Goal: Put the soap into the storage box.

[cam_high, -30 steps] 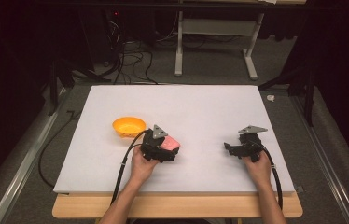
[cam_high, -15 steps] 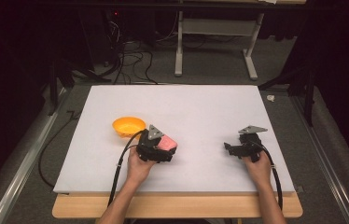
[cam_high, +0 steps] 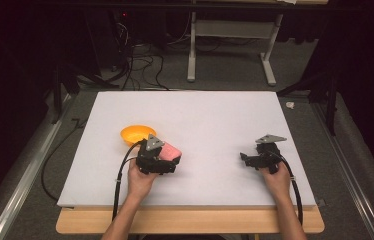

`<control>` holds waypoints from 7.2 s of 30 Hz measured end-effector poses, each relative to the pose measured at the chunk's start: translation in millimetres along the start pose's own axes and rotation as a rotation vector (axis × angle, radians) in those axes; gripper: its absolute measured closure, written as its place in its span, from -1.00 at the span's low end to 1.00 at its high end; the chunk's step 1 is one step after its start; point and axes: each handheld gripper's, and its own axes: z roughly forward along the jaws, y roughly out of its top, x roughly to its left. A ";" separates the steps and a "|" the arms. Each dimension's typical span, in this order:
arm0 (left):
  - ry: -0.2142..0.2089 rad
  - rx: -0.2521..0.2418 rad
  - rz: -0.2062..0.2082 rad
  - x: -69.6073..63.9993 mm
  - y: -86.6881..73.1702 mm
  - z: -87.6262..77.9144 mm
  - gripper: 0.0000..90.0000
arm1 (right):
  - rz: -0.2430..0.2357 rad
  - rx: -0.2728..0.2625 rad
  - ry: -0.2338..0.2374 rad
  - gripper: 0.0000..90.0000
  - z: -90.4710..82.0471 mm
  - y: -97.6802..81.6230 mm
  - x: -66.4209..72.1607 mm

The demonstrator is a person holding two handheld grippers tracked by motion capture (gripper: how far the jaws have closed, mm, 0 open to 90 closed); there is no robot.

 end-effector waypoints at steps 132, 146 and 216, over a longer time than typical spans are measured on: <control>0.329 0.066 -0.254 98.9 18.8 4.1 -0.70 | 0.002 0.003 -0.001 -0.56 -0.2 0.1 0.1; 0.330 0.097 -0.263 102.3 14.8 14.7 -0.70 | 0.002 0.003 0.000 -0.56 -0.2 0.1 0.1; 0.242 -0.063 -0.205 75.1 21.8 -16.9 -0.67 | 0.000 0.002 0.000 -0.56 -0.1 0.1 -0.1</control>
